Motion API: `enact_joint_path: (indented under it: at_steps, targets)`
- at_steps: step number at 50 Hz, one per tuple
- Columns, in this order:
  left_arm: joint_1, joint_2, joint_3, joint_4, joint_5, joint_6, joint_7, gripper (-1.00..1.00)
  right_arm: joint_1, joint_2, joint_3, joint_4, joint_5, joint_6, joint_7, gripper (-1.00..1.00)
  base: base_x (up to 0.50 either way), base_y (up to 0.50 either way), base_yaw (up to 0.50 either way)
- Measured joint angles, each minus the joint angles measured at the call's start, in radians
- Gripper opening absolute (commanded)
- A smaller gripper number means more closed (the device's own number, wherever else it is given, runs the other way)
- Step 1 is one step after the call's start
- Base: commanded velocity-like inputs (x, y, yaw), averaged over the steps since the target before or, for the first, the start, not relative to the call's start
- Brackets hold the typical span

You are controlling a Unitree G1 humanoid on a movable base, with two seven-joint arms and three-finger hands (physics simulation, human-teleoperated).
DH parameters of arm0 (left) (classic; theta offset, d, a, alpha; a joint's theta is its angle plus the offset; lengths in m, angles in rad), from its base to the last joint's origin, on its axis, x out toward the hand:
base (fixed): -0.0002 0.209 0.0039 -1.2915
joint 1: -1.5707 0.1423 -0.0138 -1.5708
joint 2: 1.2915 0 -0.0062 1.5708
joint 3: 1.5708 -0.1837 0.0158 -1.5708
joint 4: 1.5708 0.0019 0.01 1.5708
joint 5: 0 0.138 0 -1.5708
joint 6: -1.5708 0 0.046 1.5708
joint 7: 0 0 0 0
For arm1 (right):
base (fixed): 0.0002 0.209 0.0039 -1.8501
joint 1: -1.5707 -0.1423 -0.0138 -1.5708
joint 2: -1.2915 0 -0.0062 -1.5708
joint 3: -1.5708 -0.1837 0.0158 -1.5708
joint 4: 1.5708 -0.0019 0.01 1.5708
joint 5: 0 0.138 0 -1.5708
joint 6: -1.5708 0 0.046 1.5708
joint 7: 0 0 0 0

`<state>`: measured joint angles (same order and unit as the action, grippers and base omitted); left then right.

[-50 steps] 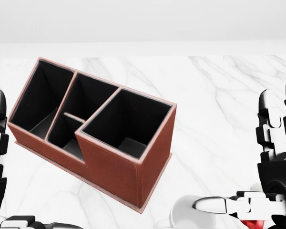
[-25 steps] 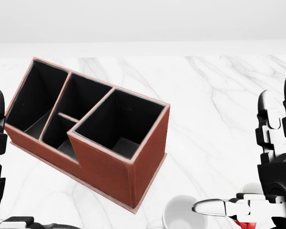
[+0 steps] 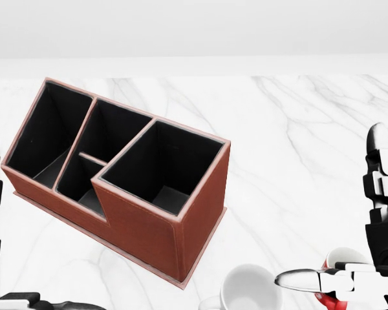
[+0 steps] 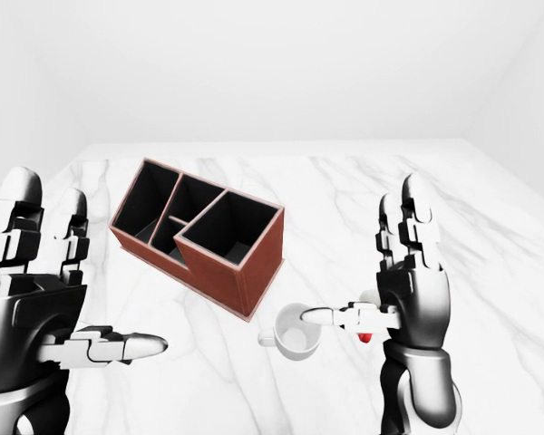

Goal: Pick up the red mug and place it to the right of the caddy.

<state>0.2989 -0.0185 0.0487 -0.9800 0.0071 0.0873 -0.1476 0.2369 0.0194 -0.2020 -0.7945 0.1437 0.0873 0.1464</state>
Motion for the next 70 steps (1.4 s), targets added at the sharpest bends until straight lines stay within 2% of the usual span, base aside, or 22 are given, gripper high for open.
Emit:
enact_joint_path:
  at_steps: [16,30,40,50,60,70]
  targets:
    - [-0.003,-0.003,0.01,0.006,-0.005,0.0,-0.005,1.0,-0.109,-0.075,-0.195,-0.115,-0.001,0.0,0.121,1.0,0.0,0.0,0.0]
    - [-0.002,-0.005,0.011,0.003,-0.008,0.0,-0.006,1.0,-0.261,-0.238,-0.438,-0.21,0.132,0.0,0.232,1.0,0.0,0.0,0.0]
    - [0.0,-0.007,0.021,-0.012,-0.018,0.0,-0.011,1.0,-0.294,-0.309,-0.523,-0.236,0.133,0.0,0.326,1.0,0.0,0.0,0.0]
    - [-0.001,-0.011,0.031,-0.022,-0.024,0.0,-0.017,1.0,-0.283,-0.334,-0.541,-0.229,0.064,0.0,0.447,1.0,0.0,0.0,0.0]
    - [0.001,-0.013,0.036,-0.031,-0.026,0.0,-0.021,1.0,-0.292,-0.358,-0.511,-0.168,-0.049,0.0,0.549,1.0,0.0,0.0,0.0]
    - [0.0,-0.015,0.041,-0.034,-0.028,0.0,-0.024,1.0,-0.303,-0.387,-0.457,-0.098,-0.167,0.0,0.552,1.0,0.0,0.0,0.0]
